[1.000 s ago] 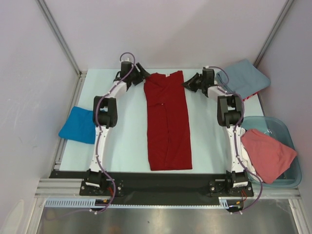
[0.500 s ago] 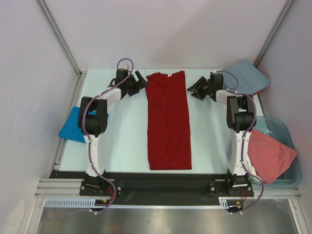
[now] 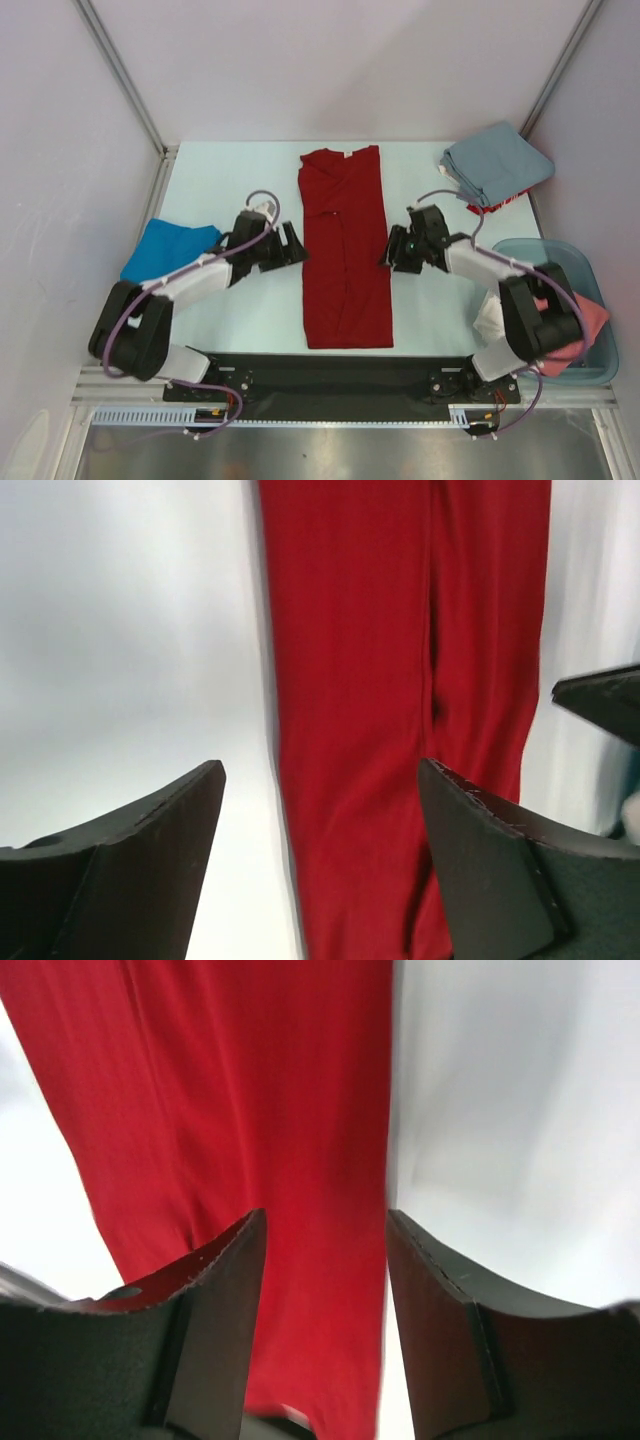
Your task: Fold and stack the t-shirts
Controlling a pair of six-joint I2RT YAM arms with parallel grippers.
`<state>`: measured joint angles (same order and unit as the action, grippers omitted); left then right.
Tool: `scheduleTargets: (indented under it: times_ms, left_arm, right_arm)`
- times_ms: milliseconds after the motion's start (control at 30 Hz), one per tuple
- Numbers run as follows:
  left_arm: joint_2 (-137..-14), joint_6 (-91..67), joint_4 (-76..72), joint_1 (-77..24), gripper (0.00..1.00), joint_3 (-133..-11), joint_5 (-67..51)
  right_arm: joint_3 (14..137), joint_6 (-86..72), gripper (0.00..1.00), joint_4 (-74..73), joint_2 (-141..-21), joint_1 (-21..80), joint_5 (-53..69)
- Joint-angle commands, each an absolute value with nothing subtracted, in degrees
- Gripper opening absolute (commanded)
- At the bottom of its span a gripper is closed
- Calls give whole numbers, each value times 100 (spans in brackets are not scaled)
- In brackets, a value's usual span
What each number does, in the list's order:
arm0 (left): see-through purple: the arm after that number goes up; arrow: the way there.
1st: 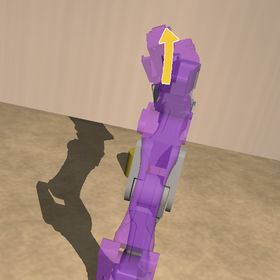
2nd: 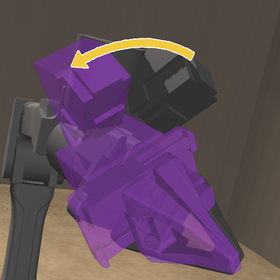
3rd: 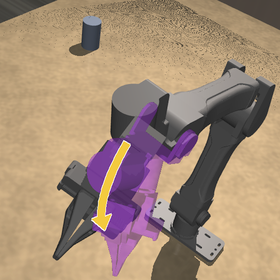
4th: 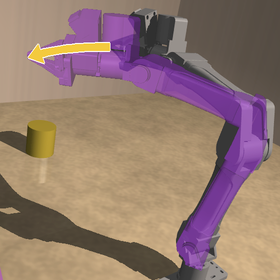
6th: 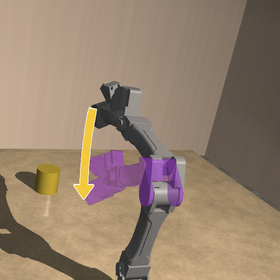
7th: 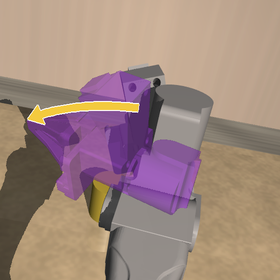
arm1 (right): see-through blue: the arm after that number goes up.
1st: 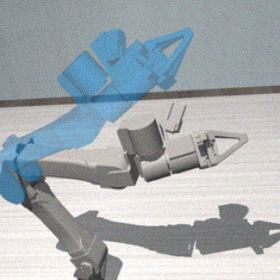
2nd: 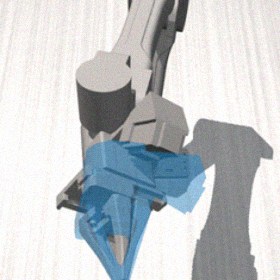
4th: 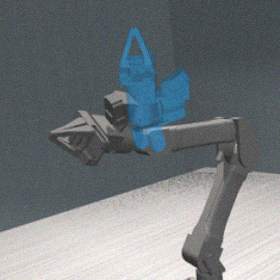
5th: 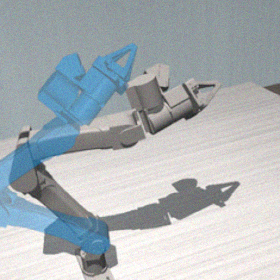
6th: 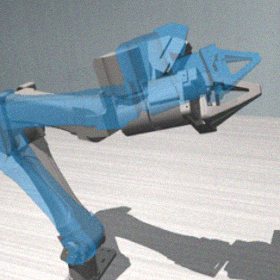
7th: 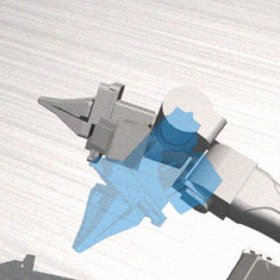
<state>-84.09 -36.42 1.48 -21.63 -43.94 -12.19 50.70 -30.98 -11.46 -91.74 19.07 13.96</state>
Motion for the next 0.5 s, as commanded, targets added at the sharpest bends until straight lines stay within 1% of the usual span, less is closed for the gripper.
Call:
scheduleTargets:
  times_ms: [0, 67, 100, 167, 200, 267, 367, 467]
  left_arm:
    - [-7369, -3533, 561, -2722, 82, -3747, -994]
    - [-6815, -3665, 903, -3144, 79, -3412, -792]
    - [-6629, -3717, 1001, -3277, 79, -3288, -730]
    - [-6251, -3980, 1160, -3610, 77, -3034, -668]
    - [-5884, -4095, 1238, -3691, 74, -2789, -668]
    - [-5487, -4385, 1309, -3919, 71, -2515, -650]
    - [-5326, -4631, 1327, -4208, 68, -2338, -641]
    - [-5440, -4790, 1310, -4533, 66, -2233, -607]
  right_arm:
    - [4223, -3197, 56, -1932, -8132, 2354, 599]
    - [3939, -3435, 54, -2370, -7693, 2836, 214]
    - [3790, -3576, 54, -2547, -7290, 3013, 80]
    - [3385, -3980, 52, -2811, -6831, 3364, 9]
    - [3262, -4155, 48, -2865, -6464, 3653, 9]
    - [2945, -4499, 46, -2900, -6233, 3919, 149]
    - [2761, -4833, 45, -3032, -6056, 4393, 36]
    - [2471, -5035, 41, -2806, -6003, 4675, 166]
